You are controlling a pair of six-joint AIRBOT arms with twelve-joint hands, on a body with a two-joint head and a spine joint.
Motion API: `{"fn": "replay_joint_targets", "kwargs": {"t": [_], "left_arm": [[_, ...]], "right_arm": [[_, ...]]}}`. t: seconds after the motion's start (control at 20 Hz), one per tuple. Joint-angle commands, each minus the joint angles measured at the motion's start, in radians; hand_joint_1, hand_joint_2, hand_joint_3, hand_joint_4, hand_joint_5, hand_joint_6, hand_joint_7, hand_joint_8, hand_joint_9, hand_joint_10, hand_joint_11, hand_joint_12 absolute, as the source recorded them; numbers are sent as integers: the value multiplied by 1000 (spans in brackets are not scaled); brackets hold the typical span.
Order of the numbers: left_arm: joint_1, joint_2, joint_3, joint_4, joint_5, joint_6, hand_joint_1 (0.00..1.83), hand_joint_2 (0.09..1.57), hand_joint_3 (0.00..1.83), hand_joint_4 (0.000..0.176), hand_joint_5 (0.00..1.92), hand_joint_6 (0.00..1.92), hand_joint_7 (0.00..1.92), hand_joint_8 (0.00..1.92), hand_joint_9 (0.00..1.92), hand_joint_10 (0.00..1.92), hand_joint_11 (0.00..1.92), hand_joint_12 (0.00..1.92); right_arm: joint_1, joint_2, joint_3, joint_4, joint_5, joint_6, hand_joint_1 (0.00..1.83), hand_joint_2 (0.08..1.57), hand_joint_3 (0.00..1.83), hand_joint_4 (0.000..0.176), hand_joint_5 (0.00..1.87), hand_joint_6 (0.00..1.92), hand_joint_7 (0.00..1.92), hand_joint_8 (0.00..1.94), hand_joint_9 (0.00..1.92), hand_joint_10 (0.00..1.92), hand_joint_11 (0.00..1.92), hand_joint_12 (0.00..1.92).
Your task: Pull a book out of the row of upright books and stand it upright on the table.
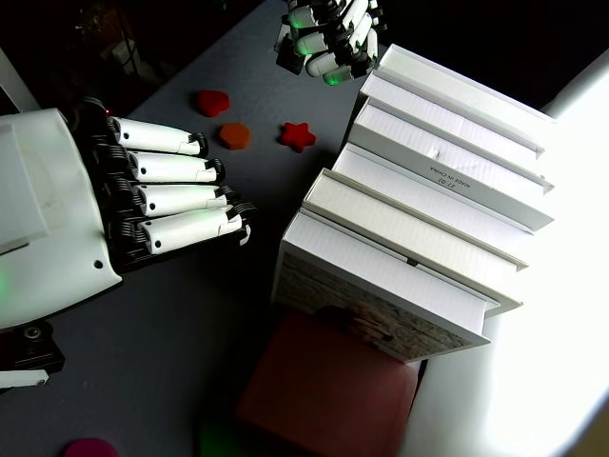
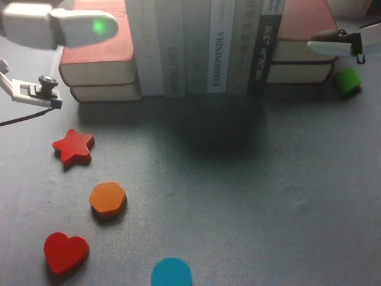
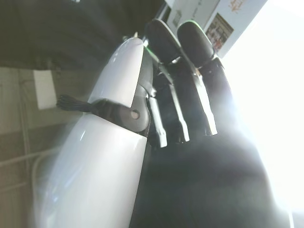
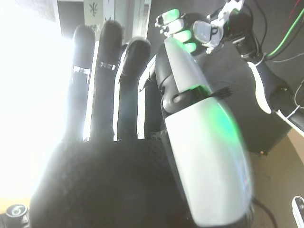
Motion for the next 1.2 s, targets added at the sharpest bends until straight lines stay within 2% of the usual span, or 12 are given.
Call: {"fn": "replay_joint_targets", "kwargs": {"t": [0.0, 0.2, 0.3, 0.35, 0.4, 0.5, 0.55, 0.75, 0.85, 0.95, 1.1, 1.15], "left_arm": [[-12, 4, -2, -66, -93, -9, 903, 867, 20, 45, 338, 17, 341, 1, 344, 53, 0, 1067], [-13, 2, 0, -71, -96, -9, 910, 886, 14, 50, 332, 4, 324, 1, 344, 31, 0, 1116], [-8, 2, -2, -76, -103, -9, 892, 906, 15, 46, 347, 7, 347, 5, 382, 33, 0, 1177], [-7, 2, -3, -77, -105, -9, 935, 931, 21, 10, 339, 2, 342, 2, 373, 23, 0, 1156], [-7, 2, -3, -77, -105, -9, 970, 948, 23, 0, 338, 1, 328, 0, 360, 14, 0, 1138], [-4, 3, -5, -80, -108, -9, 1020, 948, 17, 16, 353, 5, 310, 2, 350, 7, 0, 1196], [0, 6, -6, -87, -112, -9, 1023, 951, 16, 25, 369, 9, 317, 4, 356, 8, 0, 1220], [21, 30, -34, -117, -130, -9, 1050, 963, 16, 41, 355, 2, 299, 1, 369, 13, 0, 1304], [26, 41, -49, -128, -135, -9, 1002, 975, 13, 33, 337, 0, 274, 0, 376, 13, 0, 1349], [29, 51, -62, -133, -135, -9, 991, 979, 11, 31, 341, 2, 281, 2, 355, 4, 0, 1390], [60, 85, -101, -159, -141, -9, 976, 990, 5, 29, 328, 6, 256, 2, 299, 8, 0, 1163], [63, 90, -106, -162, -143, -9, 992, 986, 3, 35, 335, 8, 262, 4, 307, 12, 0, 1144]], "right_arm": [[23, -1, 0, 59, 85, 6, 1127, 993, 76, 80, 354, 6, 302, 2, 237, 349, 0, 1635], [30, 0, -1, 48, 85, 11, 975, 1030, 17, 83, 347, 0, 267, 5, 161, 472, 0, 1665], [35, 0, -1, 47, 85, 12, 877, 1004, 3, 57, 361, 5, 288, 10, 174, 478, 0, 1677], [38, 2, -1, 47, 85, 12, 854, 1013, 4, 33, 354, 1, 277, 4, 149, 488, 0, 1597], [38, 2, -1, 47, 85, 12, 893, 1057, 14, 31, 362, 3, 285, 5, 162, 491, 0, 1543], [45, 5, 0, 47, 85, 12, 953, 1053, 0, 82, 404, 5, 268, 0, 196, 392, 0, 1441], [58, 10, -1, 47, 84, 12, 973, 1043, 0, 88, 411, 6, 261, 0, 187, 380, 0, 1430], [180, 24, -1, -20, 16, 12, 962, 1038, 0, 91, 425, 1, 287, 0, 251, 207, 0, 1294], [215, 24, 2, -46, -20, 12, 973, 1034, 0, 64, 420, 1, 236, 0, 243, 146, 0, 1413], [224, 24, 10, -47, -38, 12, 974, 1048, 4, 57, 416, 0, 217, 0, 228, 133, 0, 1438], [257, 27, 26, -50, -89, 11, 957, 1040, 0, 86, 426, 4, 226, 5, 259, 145, 0, 1452], [262, 27, 30, -54, -99, 11, 971, 1040, 0, 86, 429, 4, 228, 4, 267, 150, 0, 1481]]}}
